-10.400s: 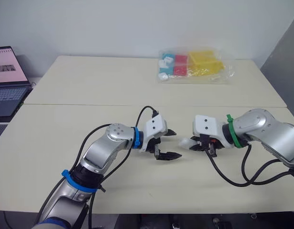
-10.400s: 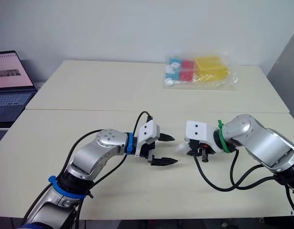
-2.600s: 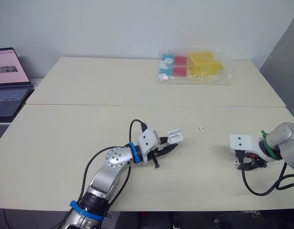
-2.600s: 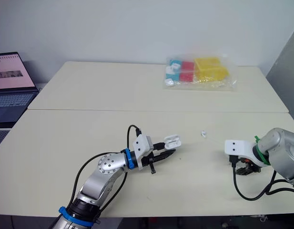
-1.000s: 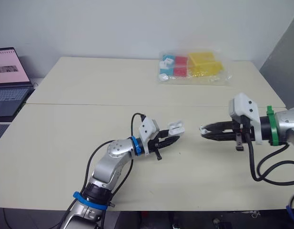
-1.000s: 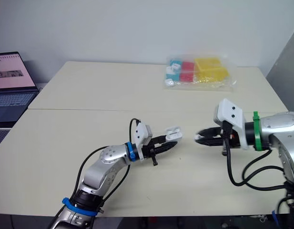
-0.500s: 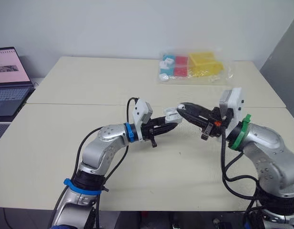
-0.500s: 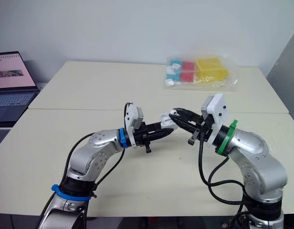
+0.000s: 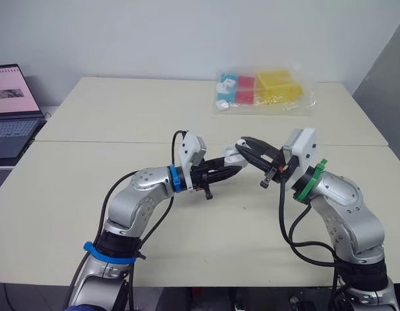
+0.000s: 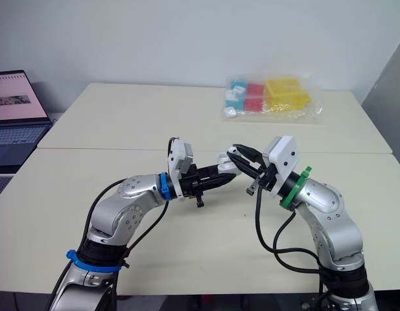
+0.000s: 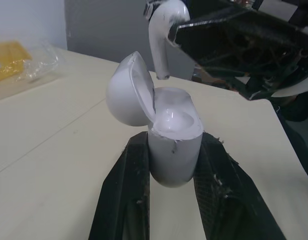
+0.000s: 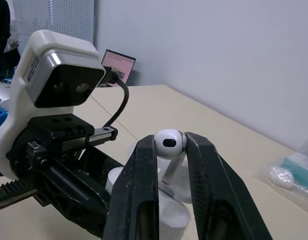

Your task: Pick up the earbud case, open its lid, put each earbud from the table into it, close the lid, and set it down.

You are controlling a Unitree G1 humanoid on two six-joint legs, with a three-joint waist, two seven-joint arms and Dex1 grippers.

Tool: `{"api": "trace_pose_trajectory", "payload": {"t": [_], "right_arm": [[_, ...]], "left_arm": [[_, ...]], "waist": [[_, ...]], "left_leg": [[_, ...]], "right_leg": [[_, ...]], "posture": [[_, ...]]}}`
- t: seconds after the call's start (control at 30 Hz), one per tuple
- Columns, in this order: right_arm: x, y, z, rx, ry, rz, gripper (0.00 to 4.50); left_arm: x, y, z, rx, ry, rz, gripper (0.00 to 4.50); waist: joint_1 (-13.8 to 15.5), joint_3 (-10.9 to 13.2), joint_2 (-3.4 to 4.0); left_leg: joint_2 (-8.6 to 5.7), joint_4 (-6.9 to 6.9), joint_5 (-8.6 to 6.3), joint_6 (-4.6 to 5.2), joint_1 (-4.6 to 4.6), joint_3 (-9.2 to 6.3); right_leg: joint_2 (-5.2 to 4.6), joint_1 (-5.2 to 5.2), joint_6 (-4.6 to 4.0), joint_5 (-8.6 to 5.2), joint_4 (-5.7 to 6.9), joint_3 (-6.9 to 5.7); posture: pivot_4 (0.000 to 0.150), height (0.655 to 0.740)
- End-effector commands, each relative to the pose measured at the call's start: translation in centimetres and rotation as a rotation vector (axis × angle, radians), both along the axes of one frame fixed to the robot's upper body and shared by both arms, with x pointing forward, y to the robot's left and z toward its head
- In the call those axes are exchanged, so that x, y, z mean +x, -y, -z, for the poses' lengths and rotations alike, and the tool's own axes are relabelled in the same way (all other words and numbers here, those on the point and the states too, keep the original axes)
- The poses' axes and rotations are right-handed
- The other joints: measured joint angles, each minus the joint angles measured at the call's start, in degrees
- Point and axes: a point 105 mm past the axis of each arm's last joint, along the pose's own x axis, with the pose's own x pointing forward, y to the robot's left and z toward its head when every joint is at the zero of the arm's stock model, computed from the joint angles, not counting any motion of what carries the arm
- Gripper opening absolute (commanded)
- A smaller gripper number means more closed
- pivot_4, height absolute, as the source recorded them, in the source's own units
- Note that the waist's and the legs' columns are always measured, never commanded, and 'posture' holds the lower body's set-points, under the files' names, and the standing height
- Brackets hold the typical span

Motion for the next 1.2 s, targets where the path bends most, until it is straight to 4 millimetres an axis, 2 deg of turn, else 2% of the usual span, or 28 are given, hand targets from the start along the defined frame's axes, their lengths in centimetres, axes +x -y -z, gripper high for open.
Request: {"api": "trace_pose_trajectory", "payload": {"t": [0.03, 0.43, 0.8, 1.13, 1.2], "right_arm": [[-0.1, 0.4, -0.1, 0.006, 0.023, 0.016, 0.42], [0.2, 1.3, 0.8, -0.025, 0.017, 0.053, 0.42], [-0.5, 0.5, 1.8, -0.107, -0.038, 0.008, 0.42], [-0.5, 1.0, 1.1, -0.090, -0.048, 0.031, 3.97], [-0.7, 1.1, 0.7, -0.084, -0.047, 0.022, 4.50]], "left_arm": [[-0.3, 0.0, -1.7, -0.026, 0.062, 0.009, 0.81], [-0.4, 0.1, -1.6, -0.022, 0.068, 0.011, 0.81], [-0.3, 0.5, -2.1, -0.034, 0.120, 0.002, 0.81], [-0.2, 0.4, -1.6, -0.020, 0.133, -0.003, 0.81], [-0.2, 0.4, -1.4, -0.016, 0.133, -0.007, 0.81]], "waist": [[0.0, 0.0, 0.00], [0.0, 0.0, 0.00], [0.0, 0.0, 0.00], [0.0, 0.0, 0.00], [0.0, 0.0, 0.00]], "left_leg": [[0.00, 0.00, 0.00, 0.00, 0.00, 0.00], [0.00, 0.00, 0.00, 0.00, 0.00, 0.00], [0.00, 0.00, 0.00, 0.00, 0.00, 0.01], [0.00, -0.01, 0.00, 0.00, -0.01, 0.01], [0.00, -0.01, 0.00, 0.00, -0.02, 0.01]], "right_leg": [[0.00, 0.00, 0.00, 0.00, 0.00, -0.01], [0.00, 0.00, 0.00, 0.00, -0.01, 0.02], [0.00, -0.01, 0.00, 0.00, -0.02, 0.02], [-0.01, -0.02, 0.00, 0.00, -0.04, 0.05], [-0.01, -0.02, 0.00, 0.00, -0.04, 0.03]], "posture": [[0.150, 0.7354], [0.150, 0.7354], [0.150, 0.7354], [0.150, 0.7354], [0.150, 0.7354]]}}
